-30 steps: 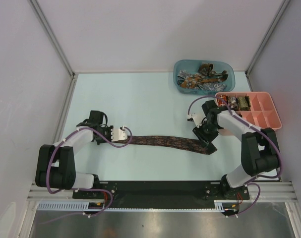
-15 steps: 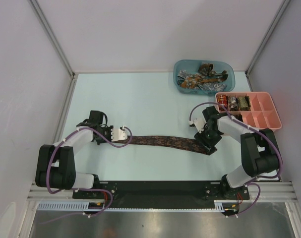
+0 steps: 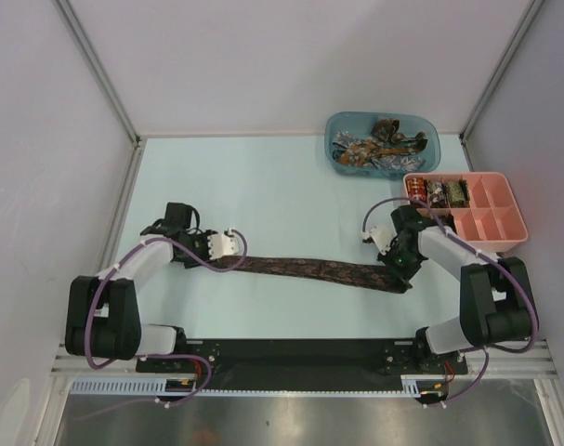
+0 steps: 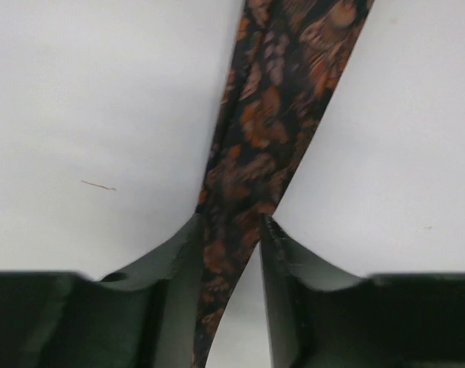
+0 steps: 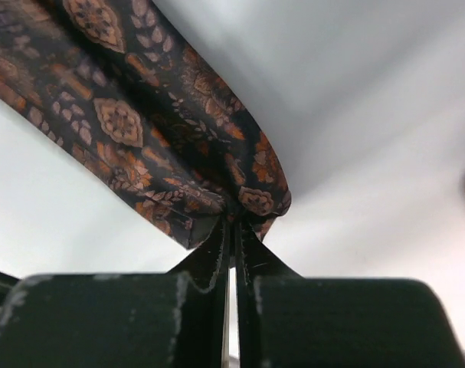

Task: Roll the ties
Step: Roll the tie at the center of the board.

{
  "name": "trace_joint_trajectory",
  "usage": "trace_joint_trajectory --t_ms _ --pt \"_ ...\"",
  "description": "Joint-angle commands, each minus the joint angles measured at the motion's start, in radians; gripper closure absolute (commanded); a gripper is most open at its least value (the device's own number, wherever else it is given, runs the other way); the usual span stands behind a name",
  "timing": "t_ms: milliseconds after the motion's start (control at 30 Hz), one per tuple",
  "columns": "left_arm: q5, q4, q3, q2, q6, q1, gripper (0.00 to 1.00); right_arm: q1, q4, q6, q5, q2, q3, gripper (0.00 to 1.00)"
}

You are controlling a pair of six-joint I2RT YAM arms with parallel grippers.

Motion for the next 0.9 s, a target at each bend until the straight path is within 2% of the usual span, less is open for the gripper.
trace_joint_trajectory --t_ms 0,67,133,167,300,467,633,700,733,767,800,833,867 --pt "0.167 -0.051 0.092 -0.078 -0.108 0.005 0.48 -0.088 -0.080 -0.129 0.091 -0.109 -0.026 1.00" --pt "0.204 -0.070 0.115 -0.084 -0.160 0.002 0.37 -0.140 -0.088 -0.207 0.145 -0.140 -0.031 1.00" --pt "0.252 -0.081 0.120 -0.089 -0.186 -0.002 0.34 -0.233 -0.082 -0.267 0.172 -0.151 -0.032 1.00" --pt "0.264 -0.082 0.119 -0.090 -0.197 -0.004 0.28 -0.262 -0.077 -0.322 0.177 -0.158 -0.031 1.00" --pt "0.283 -0.084 0.065 -0.116 -0.186 -0.030 0.26 -0.437 -0.063 -0.457 0.186 -0.154 -0.006 1.00" --pt "0.246 -0.056 0.020 -0.113 -0.178 -0.079 0.24 -0.557 -0.019 -0.622 0.196 -0.142 -0.004 1.00" --pt "0.200 -0.002 0.010 -0.084 -0.189 -0.145 0.28 -0.710 0.139 -0.775 0.209 -0.087 -0.028 1.00" --pt "0.198 0.001 0.020 -0.061 -0.195 -0.171 0.29 -0.740 0.197 -0.822 0.214 -0.060 -0.018 0.92" --pt "0.198 0.001 0.023 -0.052 -0.197 -0.177 0.29 -0.749 0.196 -0.827 0.211 -0.044 -0.005 0.84" --pt "0.198 -0.001 0.025 -0.040 -0.198 -0.188 0.29 -0.756 0.184 -0.825 0.209 -0.042 0.029 0.66" --pt "0.205 -0.001 0.023 -0.038 -0.197 -0.191 0.29 -0.757 0.125 -0.821 0.187 -0.047 0.055 0.57" --pt "0.208 0.001 0.020 -0.035 -0.197 -0.191 0.29 -0.757 0.078 -0.804 0.168 -0.071 0.078 0.36" --pt "0.214 -0.001 0.017 -0.038 -0.195 -0.191 0.29 -0.754 -0.030 -0.796 0.142 -0.089 0.130 0.30"
